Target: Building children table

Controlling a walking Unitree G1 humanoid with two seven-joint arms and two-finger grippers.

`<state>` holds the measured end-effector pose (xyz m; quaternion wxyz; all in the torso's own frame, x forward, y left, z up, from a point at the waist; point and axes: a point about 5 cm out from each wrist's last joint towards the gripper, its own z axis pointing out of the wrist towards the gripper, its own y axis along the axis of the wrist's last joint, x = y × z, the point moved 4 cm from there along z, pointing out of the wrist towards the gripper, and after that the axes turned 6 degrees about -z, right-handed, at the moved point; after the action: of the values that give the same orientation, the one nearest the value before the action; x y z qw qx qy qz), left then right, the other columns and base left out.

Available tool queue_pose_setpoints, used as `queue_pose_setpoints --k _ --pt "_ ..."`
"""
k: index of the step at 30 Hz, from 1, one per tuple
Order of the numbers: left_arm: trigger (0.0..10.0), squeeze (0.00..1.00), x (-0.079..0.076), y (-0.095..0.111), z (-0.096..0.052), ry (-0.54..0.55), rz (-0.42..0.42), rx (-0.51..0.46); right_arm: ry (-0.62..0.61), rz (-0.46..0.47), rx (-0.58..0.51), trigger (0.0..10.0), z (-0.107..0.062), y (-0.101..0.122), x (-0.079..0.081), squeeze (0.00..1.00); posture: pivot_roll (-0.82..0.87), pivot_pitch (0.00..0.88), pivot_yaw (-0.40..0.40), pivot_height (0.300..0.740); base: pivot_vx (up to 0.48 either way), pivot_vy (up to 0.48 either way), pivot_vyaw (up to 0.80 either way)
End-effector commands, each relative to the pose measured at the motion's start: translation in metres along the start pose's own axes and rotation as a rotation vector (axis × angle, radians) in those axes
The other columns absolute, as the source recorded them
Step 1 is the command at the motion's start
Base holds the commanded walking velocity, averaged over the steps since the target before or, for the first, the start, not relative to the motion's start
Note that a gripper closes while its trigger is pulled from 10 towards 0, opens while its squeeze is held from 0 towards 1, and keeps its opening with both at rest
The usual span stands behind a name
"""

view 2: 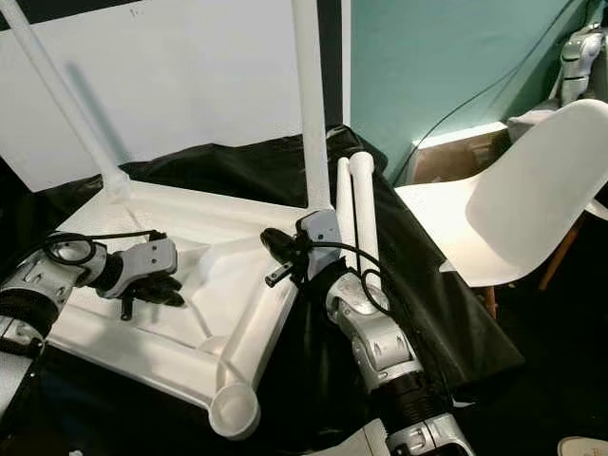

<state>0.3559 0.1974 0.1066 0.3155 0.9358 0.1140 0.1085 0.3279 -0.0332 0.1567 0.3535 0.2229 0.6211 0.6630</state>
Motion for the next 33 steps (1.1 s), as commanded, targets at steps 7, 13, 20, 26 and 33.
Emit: queue_pose_setpoints --k 7,13,20,26,33 --pt "10.0 1.0 0.038 0.007 -0.006 0.397 -0.136 -0.107 -0.001 0.008 0.002 10.0 0.001 0.0 0.003 0.0 -0.05 0.0 0.08 0.74 0.0 0.0 0.0" --pt "10.0 0.15 0.066 0.007 -0.029 0.674 -0.151 -0.119 0.001 0.013 0.005 10.0 0.0 -0.001 0.005 0.0 -0.04 0.0 0.075 0.74 0.0 0.0 0.0" --pt "10.0 0.08 0.074 0.013 -0.048 0.721 -0.161 -0.18 0.01 0.013 0.01 10.0 -0.001 -0.002 0.006 0.0 -0.04 0.0 0.069 0.74 0.0 0.0 0.0" --pt "10.0 0.09 0.05 0.036 -0.057 0.373 -0.205 -0.446 0.014 0.012 0.013 10.0 0.0 -0.003 0.006 0.0 -0.04 0.0 0.068 0.74 0.0 0.0 0.0" --pt "10.0 0.08 0.052 0.037 -0.064 0.366 -0.266 -0.515 0.018 0.011 0.014 10.0 0.0 -0.003 0.007 0.0 -0.04 0.0 0.068 0.74 0.0 0.0 0.0"
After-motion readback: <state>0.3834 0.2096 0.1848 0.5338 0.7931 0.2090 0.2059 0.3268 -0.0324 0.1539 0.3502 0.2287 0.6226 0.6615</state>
